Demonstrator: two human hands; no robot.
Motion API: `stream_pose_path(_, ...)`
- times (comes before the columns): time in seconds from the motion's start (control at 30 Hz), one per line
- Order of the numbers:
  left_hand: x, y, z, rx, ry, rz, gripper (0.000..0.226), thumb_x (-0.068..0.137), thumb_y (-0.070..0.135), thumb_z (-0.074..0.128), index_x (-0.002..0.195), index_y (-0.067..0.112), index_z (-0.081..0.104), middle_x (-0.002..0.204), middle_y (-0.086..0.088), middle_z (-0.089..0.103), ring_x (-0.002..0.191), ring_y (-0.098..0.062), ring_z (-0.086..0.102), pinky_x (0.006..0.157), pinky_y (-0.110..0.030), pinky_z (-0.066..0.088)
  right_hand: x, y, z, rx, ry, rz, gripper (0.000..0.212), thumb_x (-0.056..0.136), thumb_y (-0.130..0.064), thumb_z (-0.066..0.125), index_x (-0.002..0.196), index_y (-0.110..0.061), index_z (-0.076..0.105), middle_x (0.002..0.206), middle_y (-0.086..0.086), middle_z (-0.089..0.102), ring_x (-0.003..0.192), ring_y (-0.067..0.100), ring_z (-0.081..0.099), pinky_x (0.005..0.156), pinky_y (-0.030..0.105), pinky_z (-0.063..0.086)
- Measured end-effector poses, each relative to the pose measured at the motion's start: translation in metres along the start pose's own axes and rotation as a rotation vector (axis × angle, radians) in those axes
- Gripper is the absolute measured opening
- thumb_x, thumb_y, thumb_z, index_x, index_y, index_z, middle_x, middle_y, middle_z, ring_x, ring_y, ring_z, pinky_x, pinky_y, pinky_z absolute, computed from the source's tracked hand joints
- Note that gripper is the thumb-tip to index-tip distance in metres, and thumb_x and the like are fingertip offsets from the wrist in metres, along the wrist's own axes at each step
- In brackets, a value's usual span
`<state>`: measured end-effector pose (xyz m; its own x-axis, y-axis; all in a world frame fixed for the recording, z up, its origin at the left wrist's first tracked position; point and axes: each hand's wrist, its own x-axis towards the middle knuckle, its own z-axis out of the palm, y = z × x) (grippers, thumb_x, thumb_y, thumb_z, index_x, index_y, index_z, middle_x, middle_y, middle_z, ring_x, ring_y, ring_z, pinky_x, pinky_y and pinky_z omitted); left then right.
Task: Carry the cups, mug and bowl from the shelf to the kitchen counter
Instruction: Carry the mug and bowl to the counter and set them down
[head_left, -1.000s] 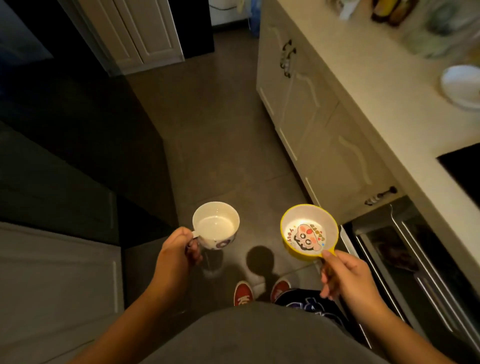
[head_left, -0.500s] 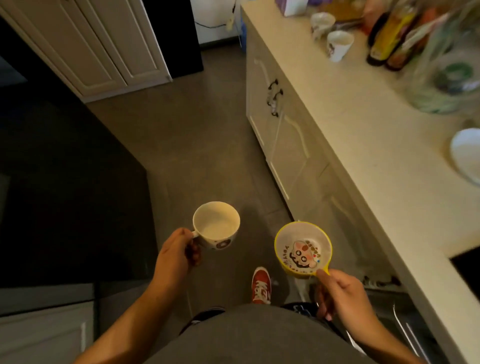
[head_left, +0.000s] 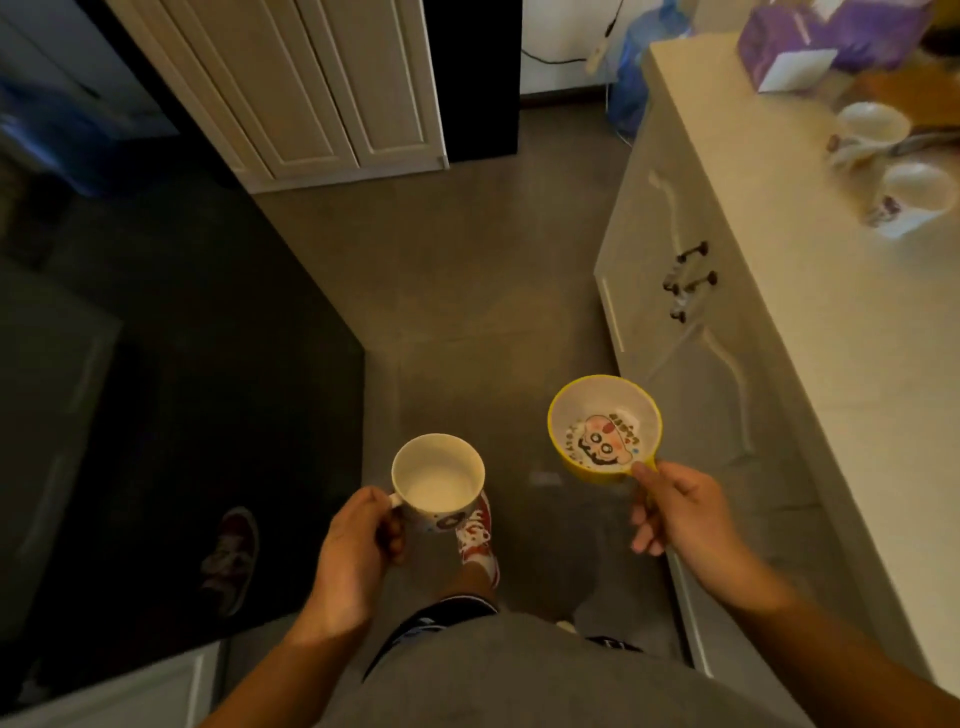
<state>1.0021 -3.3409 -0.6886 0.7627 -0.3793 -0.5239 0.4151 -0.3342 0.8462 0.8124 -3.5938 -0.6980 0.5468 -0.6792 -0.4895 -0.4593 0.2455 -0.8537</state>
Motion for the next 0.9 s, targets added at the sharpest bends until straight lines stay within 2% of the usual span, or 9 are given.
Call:
stream_pose_path(0.17, 0.089, 0.053, -0.002, 0.115, -0.004, -0.019, 0.041, 0.095, 0.024, 0.041, 0.055, 0.026, 0.051, 0.054, 0.005, 0.048, 0.057, -0.017, 0.045, 0.056, -0.035, 0.039, 0.065, -0.041, 0.023, 0.027, 0.071, 0.040, 0.040, 0.097, -0.017, 0.052, 0.059, -0.001, 0.053, 0.041, 0.007, 0.056, 0.027, 0.019, 0.055, 0.028, 0.015, 0.033)
stream_pose_path(0.37, 0.175, 0.132, 0.030, 0.130, -0.111, 0.024, 0.034, 0.097, 0.015, 0.037, 0.066, 0.013, 0.049, 0.058, -0.003, 0.048, 0.058, -0.020, 0.044, 0.054, -0.033, 0.037, 0.100, -0.076, 0.019, 0.037, 0.168, 0.084, 0.041, 0.097, -0.017, 0.052, 0.059, -0.002, 0.055, 0.041, 0.006, 0.056, 0.028, 0.023, 0.056, 0.029, 0.019, 0.036)
stream_pose_path(0.47, 0.220, 0.164, 0.064, 0.151, -0.192, 0.029, 0.039, 0.096, 0.017, 0.039, 0.060, 0.019, 0.054, 0.055, 0.000, 0.051, 0.057, -0.019, 0.045, 0.054, -0.033, 0.038, 0.109, -0.086, 0.003, 0.028, 0.233, 0.117, 0.038, 0.096, -0.020, 0.054, 0.061, -0.005, 0.058, 0.048, 0.009, 0.061, 0.034, 0.029, 0.059, 0.033, 0.024, 0.040)
stream_pose_path(0.6, 0.269, 0.197, 0.125, 0.118, -0.299, 0.015, 0.049, 0.092, 0.014, 0.038, 0.048, 0.027, 0.054, 0.051, 0.003, 0.051, 0.053, -0.017, 0.043, 0.051, -0.031, 0.034, 0.130, -0.095, -0.022, 0.044, 0.306, 0.154, 0.029, 0.096, -0.018, 0.054, 0.073, -0.005, 0.065, 0.052, 0.013, 0.065, 0.033, 0.028, 0.059, 0.032, 0.023, 0.042)
stream_pose_path(0.77, 0.316, 0.233, 0.198, 0.103, -0.392, -0.021, 0.046, 0.094, 0.010, 0.038, 0.052, 0.022, 0.052, 0.052, 0.000, 0.051, 0.051, -0.015, 0.043, 0.046, -0.027, 0.035, 0.176, -0.108, -0.056, 0.091, 0.360, 0.172, 0.033, 0.096, -0.019, 0.054, 0.070, -0.003, 0.064, 0.052, 0.014, 0.065, 0.037, 0.032, 0.059, 0.034, 0.024, 0.042)
stream_pose_path(0.9, 0.338, 0.267, 0.248, 0.185, -0.451, -0.020, 0.042, 0.095, 0.014, 0.042, 0.057, 0.022, 0.058, 0.057, -0.002, 0.056, 0.051, -0.013, 0.048, 0.049, -0.028, 0.037, 0.223, -0.132, -0.084, 0.109, 0.386, 0.168, 0.036, 0.096, -0.022, 0.053, 0.069, -0.002, 0.063, 0.054, 0.014, 0.065, 0.039, 0.034, 0.061, 0.036, 0.027, 0.044)
